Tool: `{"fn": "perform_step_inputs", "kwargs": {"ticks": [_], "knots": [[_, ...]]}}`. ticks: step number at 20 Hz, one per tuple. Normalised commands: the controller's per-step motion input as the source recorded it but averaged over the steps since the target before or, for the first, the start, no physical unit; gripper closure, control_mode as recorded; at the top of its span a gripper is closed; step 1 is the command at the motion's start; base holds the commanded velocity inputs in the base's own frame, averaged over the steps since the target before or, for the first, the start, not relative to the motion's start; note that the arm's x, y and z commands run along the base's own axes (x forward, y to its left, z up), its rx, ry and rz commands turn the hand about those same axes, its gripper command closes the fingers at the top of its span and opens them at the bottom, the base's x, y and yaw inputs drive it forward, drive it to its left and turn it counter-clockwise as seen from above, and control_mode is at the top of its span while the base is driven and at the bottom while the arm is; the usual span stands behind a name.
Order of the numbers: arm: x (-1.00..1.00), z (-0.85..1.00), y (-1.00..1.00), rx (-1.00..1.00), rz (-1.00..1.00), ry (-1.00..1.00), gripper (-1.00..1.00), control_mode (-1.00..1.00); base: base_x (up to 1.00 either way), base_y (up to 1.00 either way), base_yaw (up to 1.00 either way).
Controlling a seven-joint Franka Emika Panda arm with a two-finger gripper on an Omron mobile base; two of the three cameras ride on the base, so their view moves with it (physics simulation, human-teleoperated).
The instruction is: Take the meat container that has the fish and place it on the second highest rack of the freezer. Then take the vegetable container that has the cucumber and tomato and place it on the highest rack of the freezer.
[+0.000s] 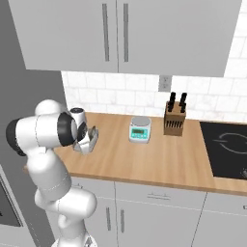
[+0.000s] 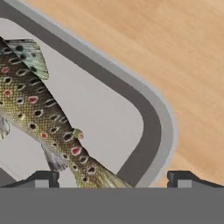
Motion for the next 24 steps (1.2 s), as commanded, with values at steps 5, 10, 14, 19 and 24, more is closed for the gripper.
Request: {"fn": "perform_step_inputs", "kwargs": {"ticks": [5,10,14,19,24], "knots": [[0.00,-0.61,0.00,0.00,-0.03,0.03,-1.00,-1.00,0.00,0.00,0.00],[0.00,-0.49,0.00,0.00,-0.05,0.03,1.00,-1.00,0.00,0.00,0.00],[-0.14,-0.28,0.00,0.00,-0.06,0.00,1.00,-1.00,0.00,0.00,0.00],[-0.42,-0.05,0.00,0.00,-0.06,0.00,1.00,-1.00,0.00,0.00,0.00],[-0.53,0.09,-0.22,0.00,-0.02,-0.03,1.00,-1.00,0.00,0.00,0.00]]}}
